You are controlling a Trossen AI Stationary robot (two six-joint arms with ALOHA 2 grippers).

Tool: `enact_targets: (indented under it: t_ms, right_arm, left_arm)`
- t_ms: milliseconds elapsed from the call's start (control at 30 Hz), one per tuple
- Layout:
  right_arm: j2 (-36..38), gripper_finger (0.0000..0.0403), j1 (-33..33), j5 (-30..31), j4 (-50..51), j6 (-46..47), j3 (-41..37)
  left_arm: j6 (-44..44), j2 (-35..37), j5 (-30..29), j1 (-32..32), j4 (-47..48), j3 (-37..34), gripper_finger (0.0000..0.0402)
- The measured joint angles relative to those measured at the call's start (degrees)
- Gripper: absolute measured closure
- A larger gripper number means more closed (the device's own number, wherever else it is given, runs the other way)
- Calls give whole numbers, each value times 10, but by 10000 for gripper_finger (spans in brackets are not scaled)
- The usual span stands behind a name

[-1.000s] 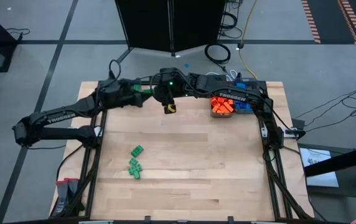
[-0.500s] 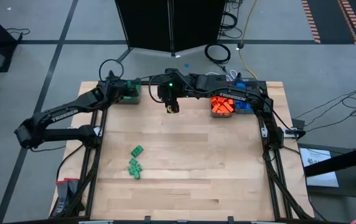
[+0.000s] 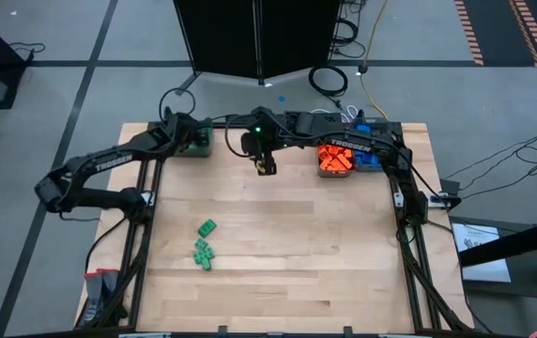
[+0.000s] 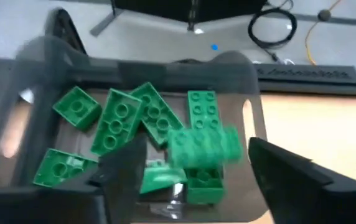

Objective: Sort blocks
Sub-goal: Put the green game piece into the left black bin

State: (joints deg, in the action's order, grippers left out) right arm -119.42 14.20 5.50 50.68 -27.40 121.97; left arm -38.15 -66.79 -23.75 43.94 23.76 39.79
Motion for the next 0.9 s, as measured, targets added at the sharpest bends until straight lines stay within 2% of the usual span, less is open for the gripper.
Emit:
enact_targets:
  t_ms: [67, 167, 233, 333, 567, 767, 900]
  right_arm:
    - [0, 94, 0, -32, 7, 0, 0]
    - [0, 94, -4, -88, 21, 6, 0]
    - [0, 94, -9, -120, 31, 12, 0]
    - [7, 94, -18, -150, 57, 11, -1]
    - [40, 94, -30, -161, 87, -9, 0]
    - [56, 94, -31, -162, 98, 7, 0]
    - [58, 94, -31, -162, 114, 12, 0]
  left_arm:
    - [1, -3, 34, 3, 0, 0, 101]
    - [52, 2, 128, -1, -2, 0, 91]
    - [69, 10, 187, -19, 21, 0, 91]
    - [82, 22, 223, -71, 75, 0, 94]
    - [114, 31, 216, -243, 166, 0, 96]
    - [51, 32, 194, -369, 231, 0, 96]
    - [-8, 32, 158, -456, 270, 0, 96]
